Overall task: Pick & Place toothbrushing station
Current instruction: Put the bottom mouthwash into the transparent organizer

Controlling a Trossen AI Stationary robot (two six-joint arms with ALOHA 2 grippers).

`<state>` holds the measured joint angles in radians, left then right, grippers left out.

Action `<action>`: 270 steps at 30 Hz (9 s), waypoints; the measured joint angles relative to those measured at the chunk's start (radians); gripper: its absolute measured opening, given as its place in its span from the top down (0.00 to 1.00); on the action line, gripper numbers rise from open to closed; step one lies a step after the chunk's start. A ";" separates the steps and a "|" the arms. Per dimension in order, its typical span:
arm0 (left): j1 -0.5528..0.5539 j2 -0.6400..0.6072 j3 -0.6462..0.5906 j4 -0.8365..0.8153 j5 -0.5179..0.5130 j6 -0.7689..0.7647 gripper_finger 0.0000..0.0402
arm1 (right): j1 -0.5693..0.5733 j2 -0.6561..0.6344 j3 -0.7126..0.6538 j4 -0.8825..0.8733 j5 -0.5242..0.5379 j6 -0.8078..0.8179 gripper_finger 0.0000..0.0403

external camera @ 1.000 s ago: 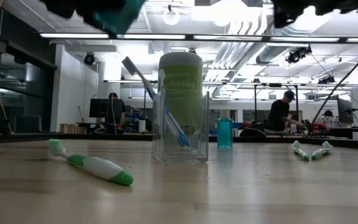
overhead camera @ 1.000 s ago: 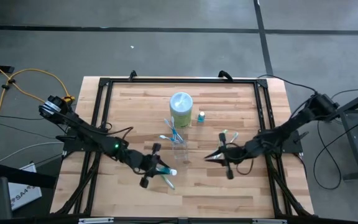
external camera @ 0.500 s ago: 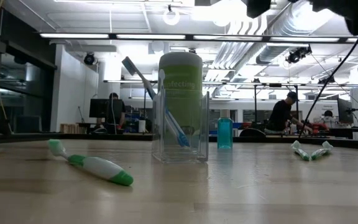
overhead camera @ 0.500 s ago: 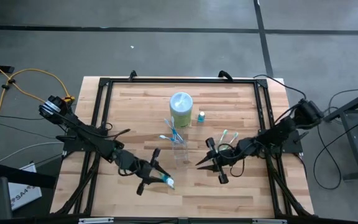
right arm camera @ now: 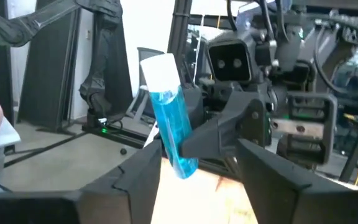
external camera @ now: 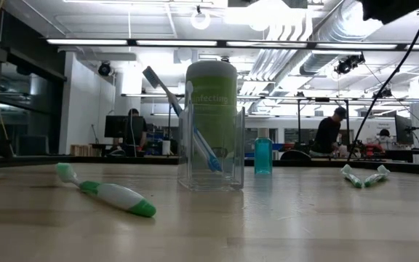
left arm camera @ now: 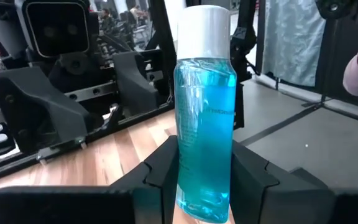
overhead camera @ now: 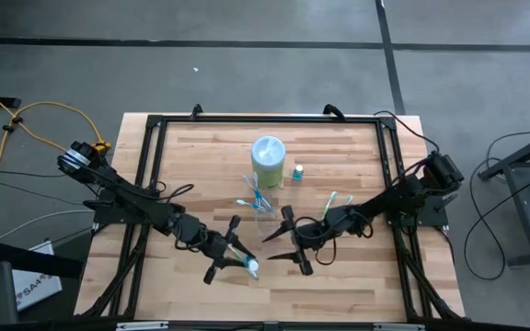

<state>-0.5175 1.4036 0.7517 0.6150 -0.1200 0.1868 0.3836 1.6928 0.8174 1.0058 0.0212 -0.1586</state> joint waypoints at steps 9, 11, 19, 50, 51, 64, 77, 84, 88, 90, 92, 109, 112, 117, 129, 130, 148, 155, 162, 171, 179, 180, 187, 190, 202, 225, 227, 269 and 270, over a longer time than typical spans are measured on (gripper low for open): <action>0.001 0.000 0.000 0.044 0.043 0.034 0.75 | -0.007 0.001 0.046 -0.007 -0.082 -0.033 0.46; 0.007 0.000 0.000 0.052 0.043 0.045 0.75 | -0.007 0.001 0.050 -0.008 -0.084 -0.051 0.46; 0.073 0.000 0.000 0.064 0.112 0.034 0.75 | -0.007 0.001 0.057 -0.007 -0.088 -0.082 0.46; 0.269 0.000 0.000 0.059 0.290 0.033 0.75 | -0.125 0.000 0.057 0.009 -0.162 -0.075 0.47; 0.269 0.000 0.000 0.059 0.294 0.037 0.75 | -0.127 0.000 0.057 0.010 -0.162 -0.075 0.48; 0.273 0.000 0.000 0.059 0.302 0.050 0.75 | -0.137 0.000 0.057 0.016 -0.192 -0.071 0.63; 0.288 0.001 0.000 0.069 0.313 0.053 0.75 | -0.138 0.000 0.058 0.016 -0.215 -0.074 0.69; 0.291 0.001 0.000 0.083 0.312 0.069 0.75 | -0.143 0.000 0.064 0.022 -0.217 -0.077 0.68; 0.301 0.001 0.000 0.084 0.315 0.061 0.75 | -0.152 0.000 0.092 0.003 -0.259 -0.074 0.68; 0.307 0.001 0.000 0.082 0.328 0.056 0.75 | -0.156 -0.001 0.104 -0.027 -0.267 -0.074 0.68; 0.309 0.001 0.000 0.081 0.331 0.048 0.75 | -0.157 -0.001 0.109 -0.042 -0.265 -0.074 0.68; 0.309 0.001 0.000 0.057 0.333 0.045 0.75 | -0.157 -0.001 0.109 -0.074 -0.256 -0.052 0.71; 0.309 0.001 0.000 0.057 0.333 0.043 0.75 | -0.162 -0.001 0.109 -0.074 -0.257 -0.052 0.75; 0.309 0.001 0.000 0.058 0.332 0.042 0.75 | -0.164 -0.001 0.109 -0.074 -0.257 -0.052 0.79; 0.304 0.001 0.000 0.052 0.331 0.029 0.68 | -0.164 -0.001 0.109 -0.078 -0.257 -0.024 0.79; 0.304 0.001 0.000 0.052 0.332 0.029 0.68 | -0.164 -0.001 0.109 -0.078 -0.257 -0.024 0.79; 0.296 0.001 0.000 -0.001 0.334 0.053 0.58 | -0.158 0.001 0.109 -0.127 -0.264 -0.015 0.79; 0.296 0.001 0.000 -0.037 0.320 0.053 0.55 | -0.157 0.001 0.109 -0.153 -0.258 0.005 0.79; 0.292 0.001 0.000 -0.122 0.271 0.068 0.55 | -0.147 0.001 0.109 -0.195 -0.222 0.016 0.79; 0.276 -0.018 0.000 -0.192 0.238 0.073 0.55 | -0.141 0.001 0.109 -0.239 -0.199 0.036 0.79; 0.237 -0.154 0.000 -0.397 0.114 0.051 0.55 | -0.134 0.000 0.109 -0.258 -0.176 0.050 0.79; 0.228 -0.172 0.000 -0.425 0.094 0.044 0.55 | -0.135 0.000 0.109 -0.257 -0.176 0.054 0.79; 0.156 -0.245 -0.001 -0.555 -0.017 -0.034 0.55 | -0.144 0.000 0.109 -0.303 -0.083 0.065 0.79; 0.119 -0.247 -0.001 -0.564 -0.043 -0.044 0.55 | -0.159 0.000 0.109 -0.302 -0.072 0.084 0.79; 0.011 -0.247 -0.002 -0.590 -0.167 -0.075 0.55 | -0.226 0.111 0.085 -0.201 -0.036 0.141 0.79; -0.026 -0.246 -0.002 -0.589 -0.199 -0.083 0.55 | -0.180 0.188 0.084 -0.222 0.252 0.189 0.79; -0.031 -0.246 -0.002 -0.589 -0.199 -0.083 0.55 | -0.178 0.201 0.083 -0.220 0.280 0.190 0.79; -0.069 -0.246 -0.002 -0.569 -0.217 -0.071 0.55 | -0.096 0.392 -0.050 0.338 0.478 0.294 0.79; -0.069 -0.246 -0.002 -0.569 -0.217 -0.071 0.55 | -0.096 0.394 -0.050 0.334 0.478 0.295 0.79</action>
<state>-0.5869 1.1576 0.7502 0.0456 -0.3375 0.1157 0.2874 2.0868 0.7673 1.3398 0.4990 0.1365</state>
